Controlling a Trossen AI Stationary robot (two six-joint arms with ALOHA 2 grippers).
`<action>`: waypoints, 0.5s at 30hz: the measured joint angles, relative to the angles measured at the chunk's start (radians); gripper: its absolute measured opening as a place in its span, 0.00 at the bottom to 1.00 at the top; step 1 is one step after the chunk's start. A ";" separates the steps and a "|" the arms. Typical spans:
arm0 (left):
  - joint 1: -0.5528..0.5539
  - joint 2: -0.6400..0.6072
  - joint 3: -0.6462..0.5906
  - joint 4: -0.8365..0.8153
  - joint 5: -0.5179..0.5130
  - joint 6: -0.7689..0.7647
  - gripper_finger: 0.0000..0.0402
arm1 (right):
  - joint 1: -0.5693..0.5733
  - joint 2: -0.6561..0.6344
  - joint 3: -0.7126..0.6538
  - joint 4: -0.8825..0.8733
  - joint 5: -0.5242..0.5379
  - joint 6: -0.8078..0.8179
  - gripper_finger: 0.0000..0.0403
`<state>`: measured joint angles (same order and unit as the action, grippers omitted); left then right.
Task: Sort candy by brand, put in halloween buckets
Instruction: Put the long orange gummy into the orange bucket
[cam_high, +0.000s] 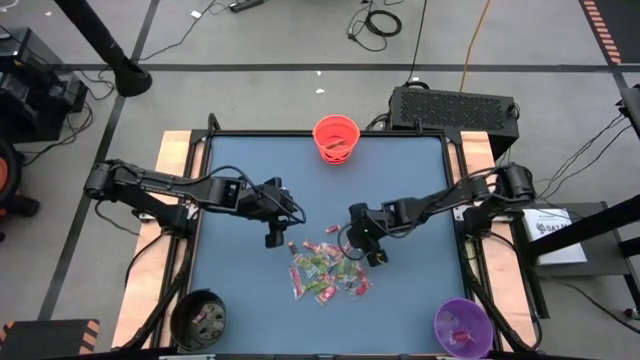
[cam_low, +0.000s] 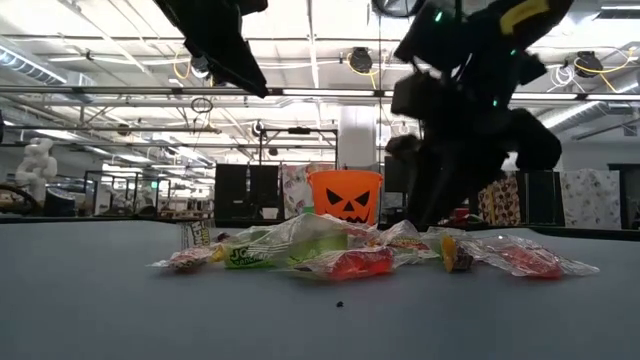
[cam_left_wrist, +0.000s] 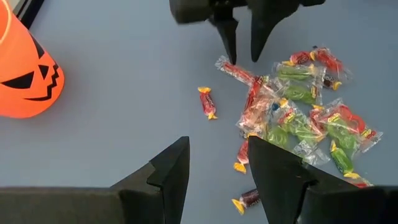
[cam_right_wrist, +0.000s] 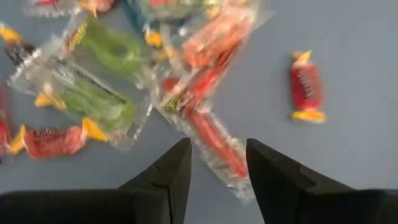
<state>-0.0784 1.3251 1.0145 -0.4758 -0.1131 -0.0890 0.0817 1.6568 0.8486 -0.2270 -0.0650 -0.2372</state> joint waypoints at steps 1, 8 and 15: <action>0.000 0.000 0.000 -0.001 0.000 0.002 0.42 | -0.008 0.013 0.000 -0.001 -0.028 -0.005 0.36; 0.000 0.000 0.000 -0.003 0.000 0.021 0.42 | -0.024 0.092 0.005 0.042 -0.076 -0.015 0.36; 0.000 0.000 0.000 -0.004 0.000 0.025 0.42 | -0.024 0.099 0.004 0.048 -0.076 -0.014 0.34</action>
<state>-0.0784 1.3251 1.0149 -0.4793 -0.1135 -0.0639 0.0582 1.7554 0.8528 -0.1789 -0.1406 -0.2508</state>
